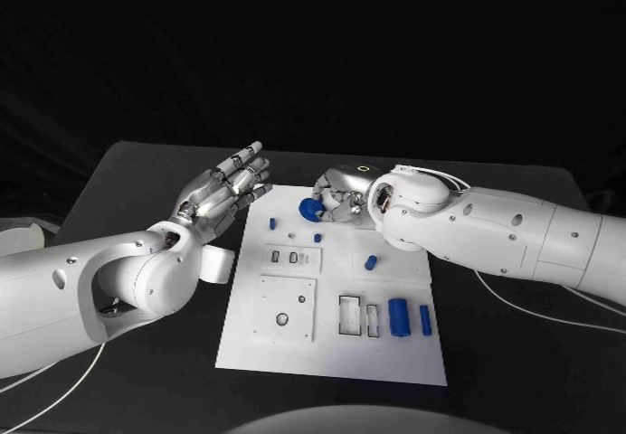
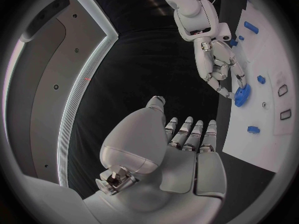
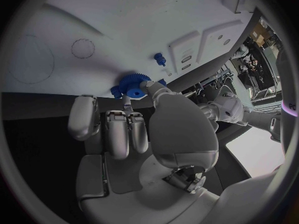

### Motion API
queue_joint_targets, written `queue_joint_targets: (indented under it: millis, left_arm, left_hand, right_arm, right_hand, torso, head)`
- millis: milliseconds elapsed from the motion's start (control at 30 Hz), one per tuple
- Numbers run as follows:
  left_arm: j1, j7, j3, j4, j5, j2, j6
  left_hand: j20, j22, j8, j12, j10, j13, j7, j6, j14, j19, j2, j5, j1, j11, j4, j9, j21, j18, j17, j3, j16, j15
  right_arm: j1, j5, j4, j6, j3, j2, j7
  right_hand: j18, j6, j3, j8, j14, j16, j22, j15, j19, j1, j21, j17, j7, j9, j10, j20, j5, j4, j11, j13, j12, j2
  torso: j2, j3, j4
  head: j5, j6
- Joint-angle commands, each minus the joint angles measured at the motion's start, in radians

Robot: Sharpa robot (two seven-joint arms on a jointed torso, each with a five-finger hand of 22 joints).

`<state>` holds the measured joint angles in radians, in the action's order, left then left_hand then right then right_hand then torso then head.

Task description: Assemble the parts on the task board

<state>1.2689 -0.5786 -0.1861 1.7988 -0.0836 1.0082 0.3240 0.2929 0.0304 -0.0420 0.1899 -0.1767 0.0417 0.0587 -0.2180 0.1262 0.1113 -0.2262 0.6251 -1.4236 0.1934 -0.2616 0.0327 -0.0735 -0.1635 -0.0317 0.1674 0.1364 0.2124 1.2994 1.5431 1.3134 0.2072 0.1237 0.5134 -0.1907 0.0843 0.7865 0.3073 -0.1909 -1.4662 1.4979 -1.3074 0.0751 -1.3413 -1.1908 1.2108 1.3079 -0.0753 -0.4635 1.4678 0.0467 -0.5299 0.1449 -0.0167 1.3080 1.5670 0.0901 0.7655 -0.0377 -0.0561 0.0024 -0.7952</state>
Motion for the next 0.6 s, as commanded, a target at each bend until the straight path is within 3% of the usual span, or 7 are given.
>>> queue_joint_targets:
  millis: [33, 167, 233, 367, 600]
  left_arm:
    - [0.0, -0.004, 0.0, -0.001, 0.003, -0.003, -0.029]
    - [0.0, -0.003, 0.0, -0.003, 0.003, -0.004, -0.03]
    - [0.0, -0.003, 0.0, -0.003, 0.003, -0.005, -0.03]
    - [0.0, -0.002, 0.0, -0.004, 0.003, -0.005, -0.03]
    - [0.0, -0.002, -0.001, -0.004, 0.003, -0.003, -0.03]
  left_hand:
    - [0.0, 0.001, -0.004, 0.003, -0.002, 0.001, 0.007, 0.0, -0.002, 0.007, -0.003, 0.006, -0.01, 0.008, 0.002, 0.001, -0.004, 0.015, -0.002, -0.005, 0.006, 0.008]
    - [0.0, 0.001, -0.004, 0.003, -0.002, 0.001, 0.007, 0.0, -0.002, 0.007, -0.003, 0.006, -0.01, 0.008, 0.002, 0.001, -0.004, 0.015, -0.002, -0.005, 0.006, 0.008]
    - [0.0, 0.001, -0.004, 0.004, -0.002, 0.001, 0.009, -0.002, -0.001, 0.008, -0.004, 0.006, -0.01, 0.01, 0.003, 0.001, -0.004, 0.017, -0.002, -0.006, 0.006, 0.009]
    - [0.0, 0.001, -0.004, 0.005, -0.002, 0.001, 0.009, -0.002, 0.0, 0.008, -0.004, 0.006, -0.011, 0.01, 0.003, 0.001, -0.004, 0.017, -0.002, -0.007, 0.008, 0.009]
    - [0.0, 0.001, -0.004, 0.005, -0.003, 0.001, 0.01, -0.002, 0.002, 0.008, -0.004, 0.006, -0.011, 0.01, 0.003, 0.001, -0.004, 0.017, -0.002, -0.007, 0.009, 0.009]
  right_arm:
    - [-0.001, 0.01, 0.0, -0.01, 0.0, -0.001, -0.004]
    - [-0.001, 0.009, 0.004, -0.002, 0.0, -0.001, 0.001]
    - [-0.001, 0.009, 0.005, 0.005, 0.0, 0.001, 0.003]
    - [-0.002, 0.007, 0.006, 0.024, 0.0, 0.005, 0.009]
    - [0.003, 0.003, 0.03, 0.085, 0.0, 0.041, 0.02]
  right_hand:
    - [0.011, -0.03, -0.002, 0.034, -0.073, -0.007, 0.001, -0.006, 0.008, 0.007, -0.008, 0.186, 0.003, 0.03, 0.103, -0.001, 0.083, -0.003, 0.004, 0.263, 0.004, 0.007]
    - [0.013, -0.062, -0.027, 0.078, -0.071, -0.014, 0.004, -0.004, 0.011, 0.01, -0.022, 0.181, 0.009, 0.069, 0.103, -0.004, 0.232, -0.007, 0.0, 0.263, 0.004, 0.001]
    - [0.014, -0.08, -0.038, 0.095, -0.069, -0.018, 0.006, -0.003, 0.013, 0.011, -0.03, 0.177, 0.012, 0.084, 0.103, -0.005, 0.266, -0.009, -0.002, 0.263, 0.004, -0.001]
    - [0.017, -0.111, -0.055, 0.119, -0.064, -0.029, 0.011, 0.001, 0.02, 0.011, -0.046, 0.168, 0.019, 0.109, 0.09, -0.007, 0.295, -0.011, -0.007, 0.252, -0.005, -0.006]
    - [0.016, -0.092, -0.06, 0.112, -0.066, -0.027, 0.008, 0.002, 0.015, 0.005, -0.043, 0.169, 0.015, 0.115, 0.093, -0.009, 0.293, -0.015, -0.006, 0.255, -0.003, -0.009]
  torso:
    - [0.0, 0.0, 0.0001]
    - [0.0, -0.0001, 0.0004]
    - [0.0, 0.0, -0.0004]
    - [0.0, -0.0001, -0.0002]
    - [-0.001, -0.0004, 0.0019]
  head:
    - [0.0, -0.001]
    - [0.001, 0.0]
    - [0.001, -0.001]
    - [0.002, -0.001]
    - [0.011, 0.001]
